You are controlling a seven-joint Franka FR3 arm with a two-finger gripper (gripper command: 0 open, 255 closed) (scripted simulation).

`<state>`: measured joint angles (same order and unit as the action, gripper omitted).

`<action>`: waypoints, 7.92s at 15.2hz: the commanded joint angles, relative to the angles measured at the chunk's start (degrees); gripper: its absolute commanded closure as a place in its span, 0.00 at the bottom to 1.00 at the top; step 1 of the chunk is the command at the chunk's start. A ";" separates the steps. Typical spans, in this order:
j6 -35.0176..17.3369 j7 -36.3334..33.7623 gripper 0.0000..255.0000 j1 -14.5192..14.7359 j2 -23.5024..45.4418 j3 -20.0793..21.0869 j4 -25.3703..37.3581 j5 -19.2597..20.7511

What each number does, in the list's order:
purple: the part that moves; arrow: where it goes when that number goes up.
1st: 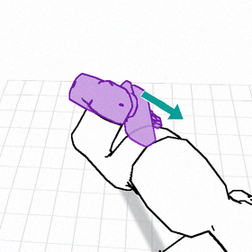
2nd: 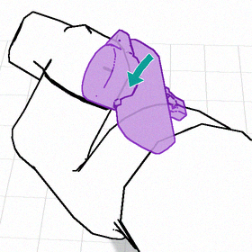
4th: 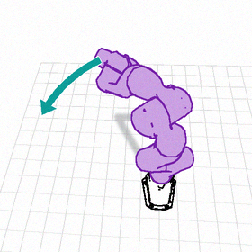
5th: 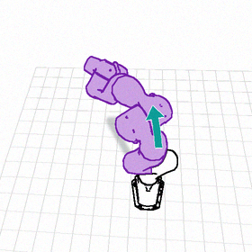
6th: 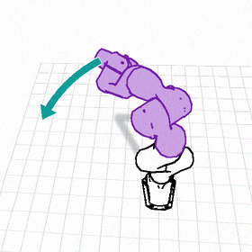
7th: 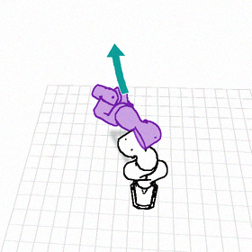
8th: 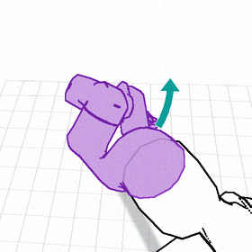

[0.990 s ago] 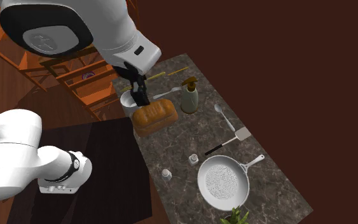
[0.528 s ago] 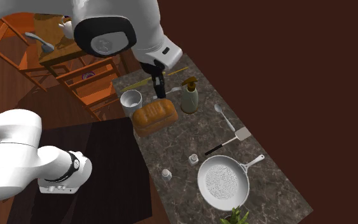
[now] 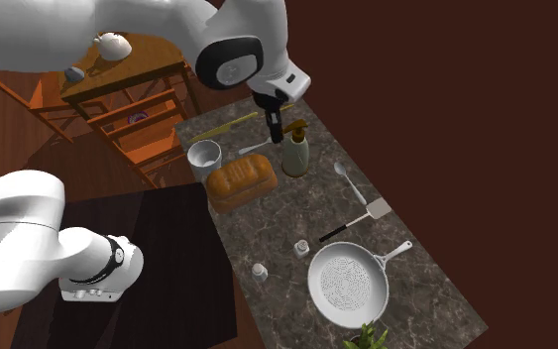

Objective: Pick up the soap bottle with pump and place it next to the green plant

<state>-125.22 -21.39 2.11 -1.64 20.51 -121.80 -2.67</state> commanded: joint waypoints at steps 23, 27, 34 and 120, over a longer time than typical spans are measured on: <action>-6.31 -12.57 0.00 6.75 28.16 -0.62 18.17 12.55; -6.30 -12.57 1.00 6.75 28.16 -0.62 18.17 12.55; -6.31 -12.59 1.00 6.76 28.13 -0.61 18.14 12.54; 34.17 20.41 1.00 -12.48 -0.28 -10.18 31.07 -0.30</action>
<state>-91.14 -2.96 -9.46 -1.42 11.28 -90.28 -2.80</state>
